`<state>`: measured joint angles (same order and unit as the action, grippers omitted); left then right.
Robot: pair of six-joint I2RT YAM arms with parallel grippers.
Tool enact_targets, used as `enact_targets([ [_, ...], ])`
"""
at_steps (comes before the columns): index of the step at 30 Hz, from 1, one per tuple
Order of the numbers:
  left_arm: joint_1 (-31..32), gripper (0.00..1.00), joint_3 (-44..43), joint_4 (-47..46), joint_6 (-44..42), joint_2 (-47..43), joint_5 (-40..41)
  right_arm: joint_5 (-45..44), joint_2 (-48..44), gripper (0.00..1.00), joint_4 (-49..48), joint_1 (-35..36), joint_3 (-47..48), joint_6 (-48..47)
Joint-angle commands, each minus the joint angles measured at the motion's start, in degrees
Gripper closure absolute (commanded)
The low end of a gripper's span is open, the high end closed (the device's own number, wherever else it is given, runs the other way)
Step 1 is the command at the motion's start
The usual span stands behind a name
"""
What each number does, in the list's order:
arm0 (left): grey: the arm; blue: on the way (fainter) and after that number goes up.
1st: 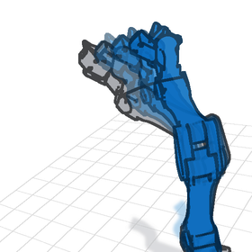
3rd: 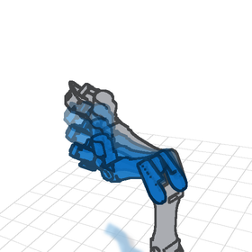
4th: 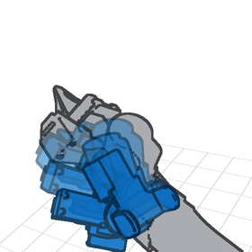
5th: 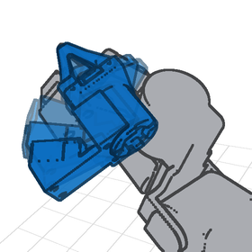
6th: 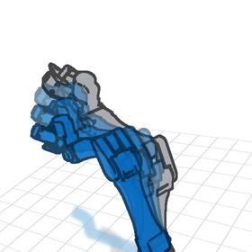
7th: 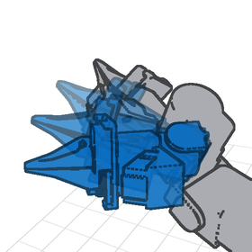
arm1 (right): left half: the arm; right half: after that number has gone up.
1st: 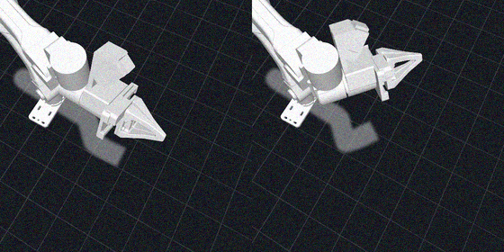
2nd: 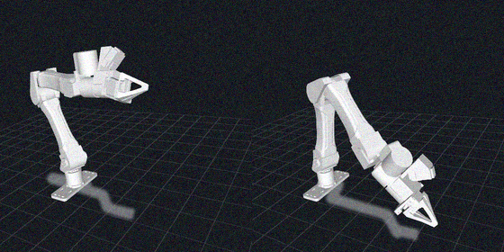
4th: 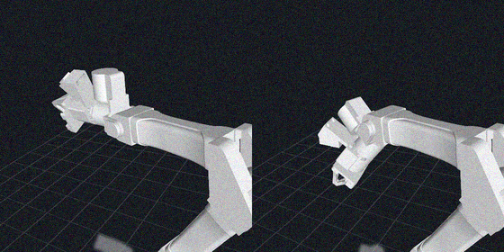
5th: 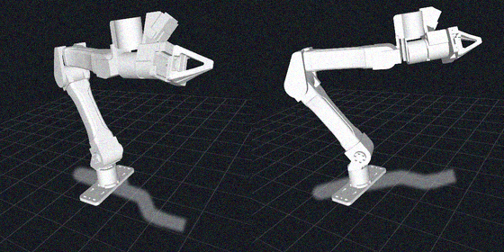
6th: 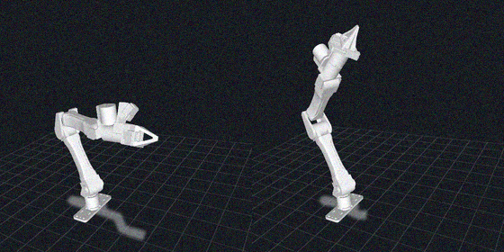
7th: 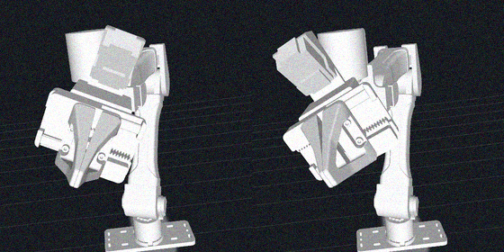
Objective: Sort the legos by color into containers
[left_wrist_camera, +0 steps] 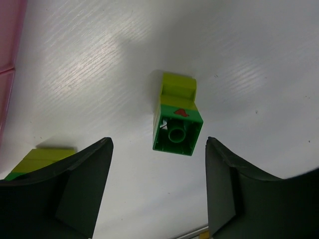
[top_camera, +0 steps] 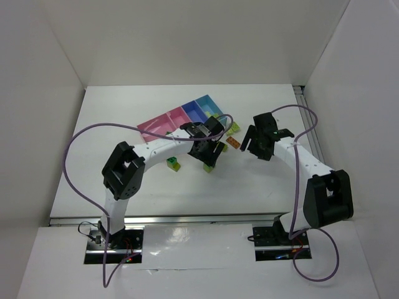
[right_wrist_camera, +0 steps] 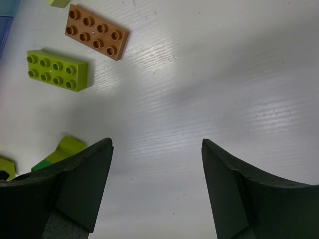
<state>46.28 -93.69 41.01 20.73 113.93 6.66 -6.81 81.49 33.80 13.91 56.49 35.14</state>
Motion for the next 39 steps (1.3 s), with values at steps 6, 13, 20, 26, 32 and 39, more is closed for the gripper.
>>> enact_targets([
  [6, 1.35, 0.33, -2.81, -0.94, -1.92, 2.35, 2.05, 0.13, -1.95, 0.21, 0.21, -2.13, -1.29, -0.51],
  [13, 1.35, 0.37, -2.81, -0.94, -1.92, 4.10, 1.52, 0.66, -0.90, 0.21, -0.32, -2.66, -0.77, -1.65],
  [20, 1.35, 0.60, -3.96, -0.94, -1.40, 4.72, 2.74, 1.18, 0.16, 0.21, -0.32, -3.19, -0.24, -2.70],
  [26, 1.35, 0.83, -7.38, 2.39, -1.40, 3.24, 2.67, 3.02, 1.30, 0.21, -0.84, -3.19, 0.29, -3.84],
  [32, -9.33, 1.00, -2.57, -0.31, -2.27, -7.30, -22.16, 21.33, -1.77, 0.21, -10.03, -3.80, -1.46, -9.54],
  [39, -24.29, 1.00, 6.41, -9.37, -4.20, -15.84, -57.34, 55.80, -6.08, 0.13, -25.08, -6.27, -5.60, -13.07],
])
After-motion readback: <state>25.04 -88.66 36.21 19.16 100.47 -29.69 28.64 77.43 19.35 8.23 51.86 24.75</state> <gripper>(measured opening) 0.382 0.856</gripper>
